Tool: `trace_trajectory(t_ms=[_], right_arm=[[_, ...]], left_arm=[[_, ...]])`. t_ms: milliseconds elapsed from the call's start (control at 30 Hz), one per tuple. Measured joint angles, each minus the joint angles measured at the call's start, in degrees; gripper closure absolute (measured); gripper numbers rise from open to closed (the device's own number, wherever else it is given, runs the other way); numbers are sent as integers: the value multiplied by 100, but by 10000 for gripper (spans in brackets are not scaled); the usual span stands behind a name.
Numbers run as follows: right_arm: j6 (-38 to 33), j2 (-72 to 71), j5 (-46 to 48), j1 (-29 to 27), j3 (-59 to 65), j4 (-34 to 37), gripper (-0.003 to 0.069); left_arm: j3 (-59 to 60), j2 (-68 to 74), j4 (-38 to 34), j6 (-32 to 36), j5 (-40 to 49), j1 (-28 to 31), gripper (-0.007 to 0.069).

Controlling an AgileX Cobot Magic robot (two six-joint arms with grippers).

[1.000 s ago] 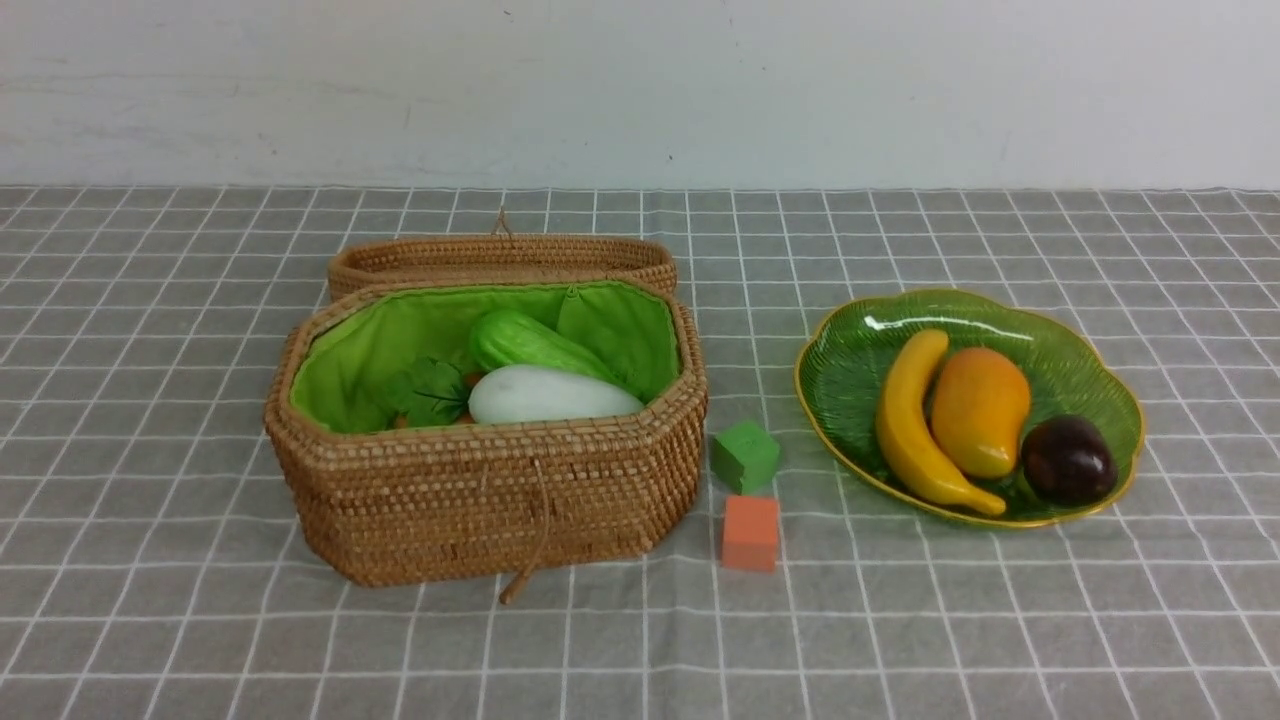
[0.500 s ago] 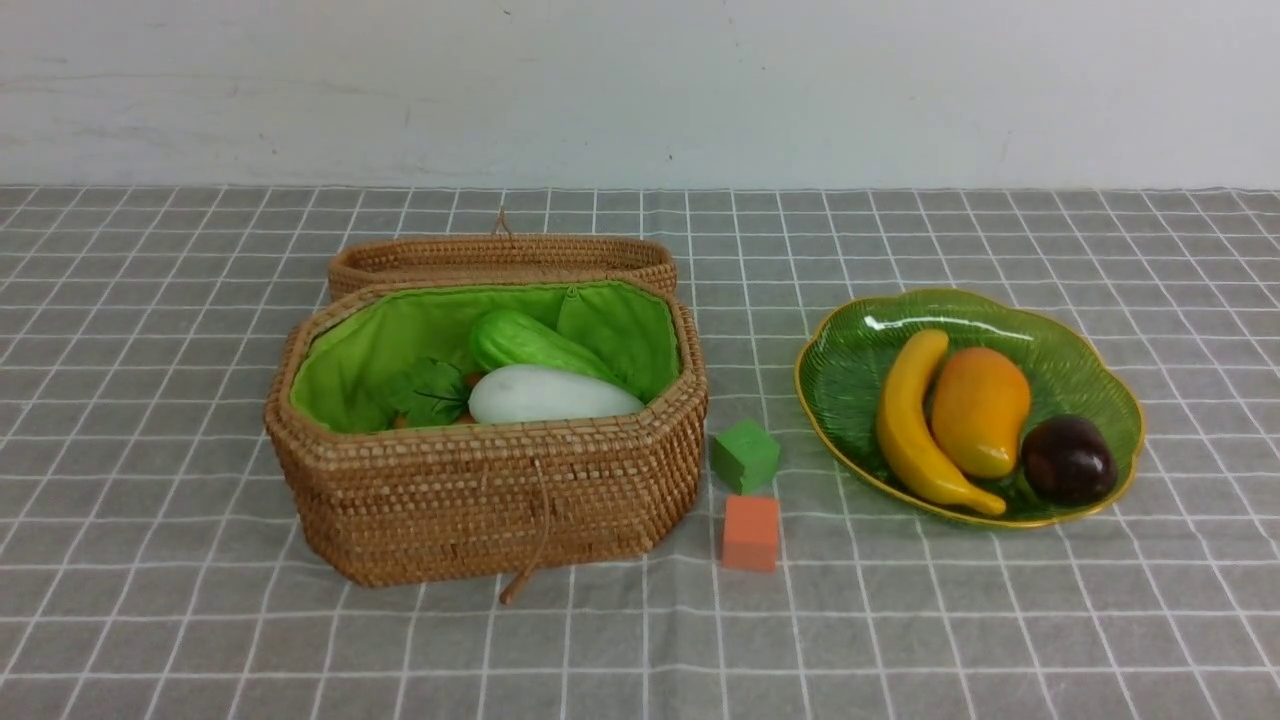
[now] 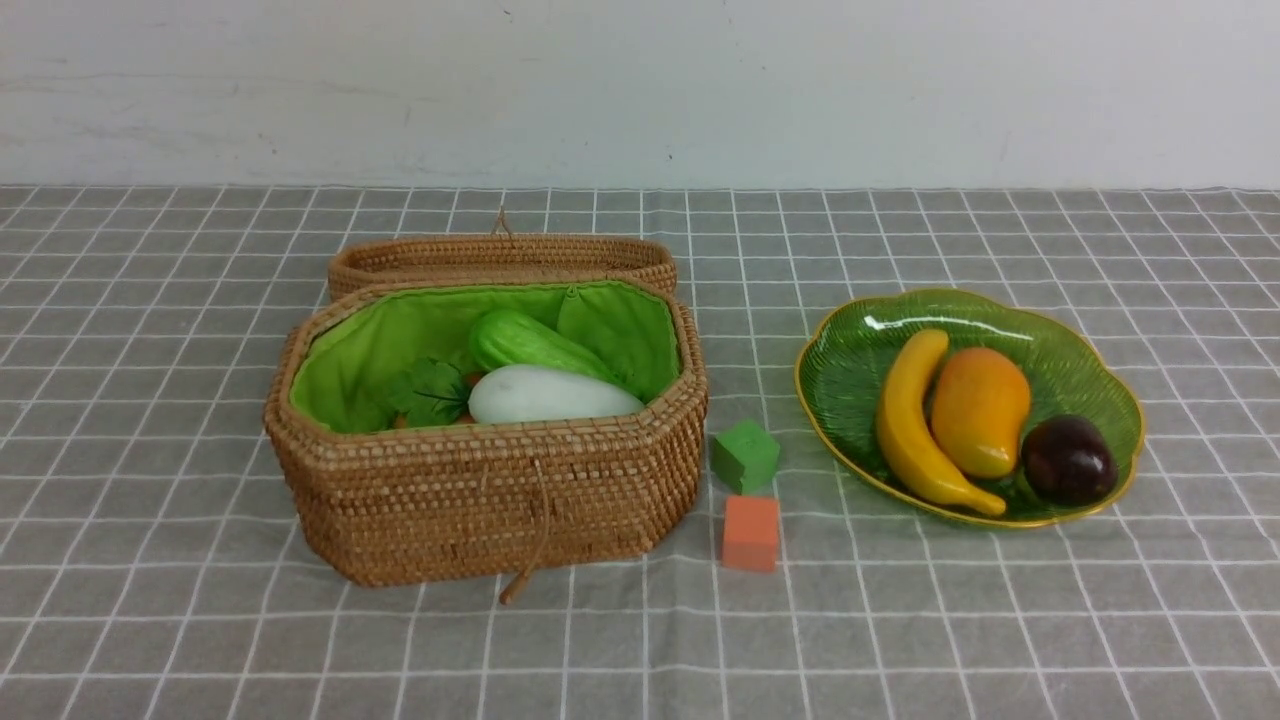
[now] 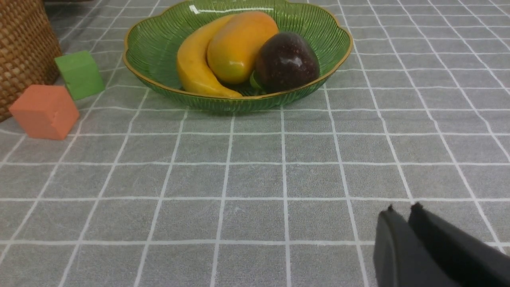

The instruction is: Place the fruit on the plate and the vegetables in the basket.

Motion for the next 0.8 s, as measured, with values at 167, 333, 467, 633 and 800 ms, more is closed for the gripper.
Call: trace_trajectory(t_ms=[167, 333, 467, 633, 800], right_arm=[[0, 0, 0, 0, 0, 0, 598], [0, 0, 0, 0, 0, 0, 590], [0, 0, 0, 0, 0, 0, 582], [0, 0, 0, 0, 0, 0, 574], [0, 0, 0, 0, 0, 0, 569]], left_arm=[[0, 0, 0, 0, 0, 0, 386], [0, 0, 0, 0, 0, 0, 386], [0, 0, 0, 0, 0, 0, 386], [0, 0, 0, 0, 0, 0, 386], [0, 0, 0, 0, 0, 0, 386]])
